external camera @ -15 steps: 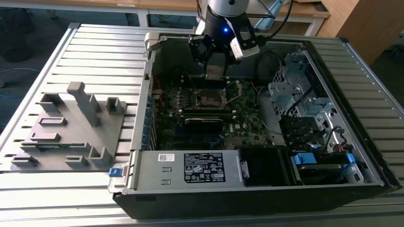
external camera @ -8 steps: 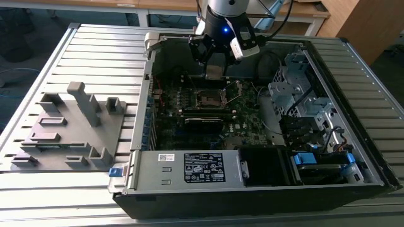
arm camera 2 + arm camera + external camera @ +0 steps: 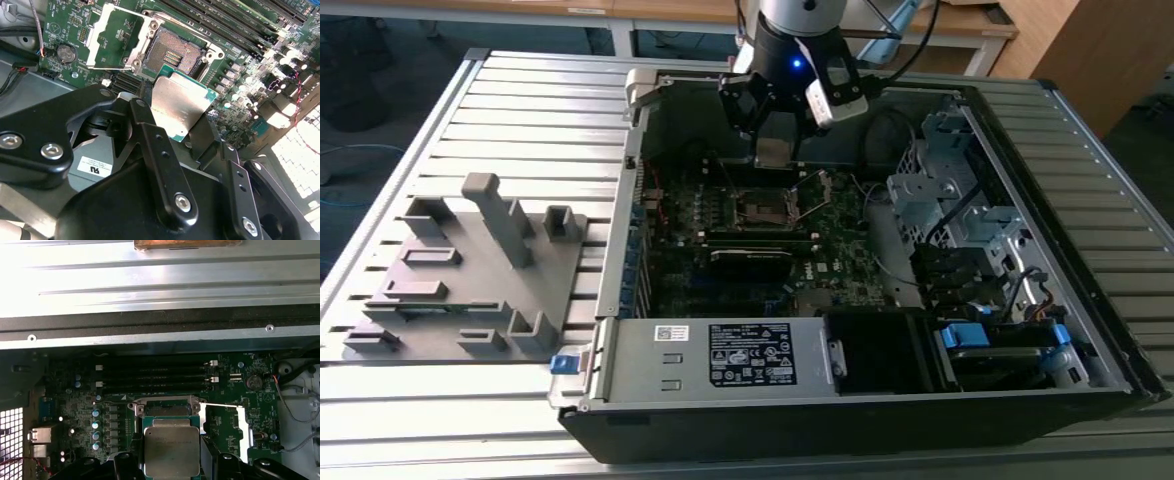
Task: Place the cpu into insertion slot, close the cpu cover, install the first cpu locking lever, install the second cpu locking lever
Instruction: 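Place the cpu into insertion slot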
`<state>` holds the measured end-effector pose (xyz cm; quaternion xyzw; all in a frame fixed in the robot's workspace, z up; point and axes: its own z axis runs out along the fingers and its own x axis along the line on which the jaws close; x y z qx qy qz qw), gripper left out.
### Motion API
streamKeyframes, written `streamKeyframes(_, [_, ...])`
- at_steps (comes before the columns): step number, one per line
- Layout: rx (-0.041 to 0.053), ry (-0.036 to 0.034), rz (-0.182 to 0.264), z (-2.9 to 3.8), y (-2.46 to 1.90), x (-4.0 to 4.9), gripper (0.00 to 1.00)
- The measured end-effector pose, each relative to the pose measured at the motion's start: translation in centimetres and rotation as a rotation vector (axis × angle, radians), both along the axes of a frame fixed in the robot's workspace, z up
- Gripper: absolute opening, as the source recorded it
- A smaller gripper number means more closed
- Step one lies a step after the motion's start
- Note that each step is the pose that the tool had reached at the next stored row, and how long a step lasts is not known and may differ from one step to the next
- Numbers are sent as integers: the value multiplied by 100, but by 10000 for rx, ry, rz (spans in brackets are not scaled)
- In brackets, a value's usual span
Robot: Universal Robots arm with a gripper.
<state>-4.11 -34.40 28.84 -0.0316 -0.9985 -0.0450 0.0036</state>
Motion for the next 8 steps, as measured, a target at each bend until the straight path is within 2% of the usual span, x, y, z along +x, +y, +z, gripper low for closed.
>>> streamKeyframes(8, [-1,0,-1,-15,0,0,54])
